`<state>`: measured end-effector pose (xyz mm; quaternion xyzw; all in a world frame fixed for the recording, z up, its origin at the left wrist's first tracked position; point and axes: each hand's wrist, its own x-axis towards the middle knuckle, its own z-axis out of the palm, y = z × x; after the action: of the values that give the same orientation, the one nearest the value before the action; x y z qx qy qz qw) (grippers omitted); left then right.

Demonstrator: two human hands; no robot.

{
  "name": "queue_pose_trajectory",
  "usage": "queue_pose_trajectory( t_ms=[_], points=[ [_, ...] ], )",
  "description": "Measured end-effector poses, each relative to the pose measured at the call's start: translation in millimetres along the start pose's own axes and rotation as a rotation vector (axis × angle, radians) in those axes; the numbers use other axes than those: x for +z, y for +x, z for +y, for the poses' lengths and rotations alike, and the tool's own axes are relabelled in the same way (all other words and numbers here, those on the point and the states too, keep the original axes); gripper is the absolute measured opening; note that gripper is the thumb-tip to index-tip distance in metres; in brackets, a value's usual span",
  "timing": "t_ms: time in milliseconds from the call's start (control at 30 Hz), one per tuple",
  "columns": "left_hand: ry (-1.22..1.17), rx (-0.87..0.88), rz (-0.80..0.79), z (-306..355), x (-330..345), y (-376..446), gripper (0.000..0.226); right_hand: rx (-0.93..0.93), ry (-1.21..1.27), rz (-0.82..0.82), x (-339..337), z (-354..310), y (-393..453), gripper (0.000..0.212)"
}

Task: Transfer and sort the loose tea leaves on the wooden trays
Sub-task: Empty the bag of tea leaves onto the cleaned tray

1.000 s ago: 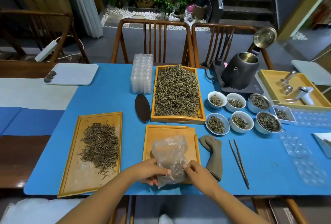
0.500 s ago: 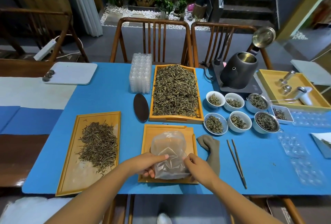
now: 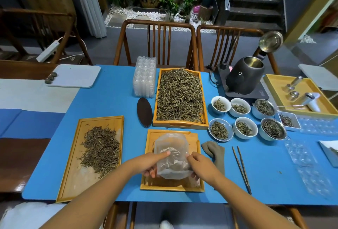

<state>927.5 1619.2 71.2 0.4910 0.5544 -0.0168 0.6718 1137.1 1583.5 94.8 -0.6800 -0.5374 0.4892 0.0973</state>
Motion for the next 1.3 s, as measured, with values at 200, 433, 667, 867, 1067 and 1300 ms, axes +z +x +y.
queue_pose_trajectory(
  t_ms=[200, 433, 667, 867, 1067, 1300],
  points=[
    [0.04, -0.022, 0.003, 5.1, -2.5, 4.1, 0.075, 0.008, -0.006, 0.005, -5.2, -5.6, 9.8, 0.032],
    [0.081, -0.062, 0.046, 10.7, -8.1, 11.0, 0.068, 0.006, -0.039, 0.013, -11.0, -14.2, 22.3, 0.031],
    [0.072, -0.118, 0.022, 17.9, -14.0, 15.1, 0.083, -0.001, -0.136, 0.022, -19.1, -24.2, 34.8, 0.035],
    [0.044, -0.139, 0.021, 19.4, -16.7, 17.5, 0.092, 0.009, -0.182, 0.02, -22.8, -27.9, 42.9, 0.038],
    [-0.036, -0.168, -0.062, 20.5, -22.9, 19.3, 0.097, -0.005, -0.231, 0.024, -29.3, -37.4, 47.1, 0.039],
    [-0.084, -0.162, -0.073, 26.6, -29.1, 19.2, 0.097, -0.025, -0.26, 0.054, -38.9, -52.8, 47.8, 0.039]
  ],
)
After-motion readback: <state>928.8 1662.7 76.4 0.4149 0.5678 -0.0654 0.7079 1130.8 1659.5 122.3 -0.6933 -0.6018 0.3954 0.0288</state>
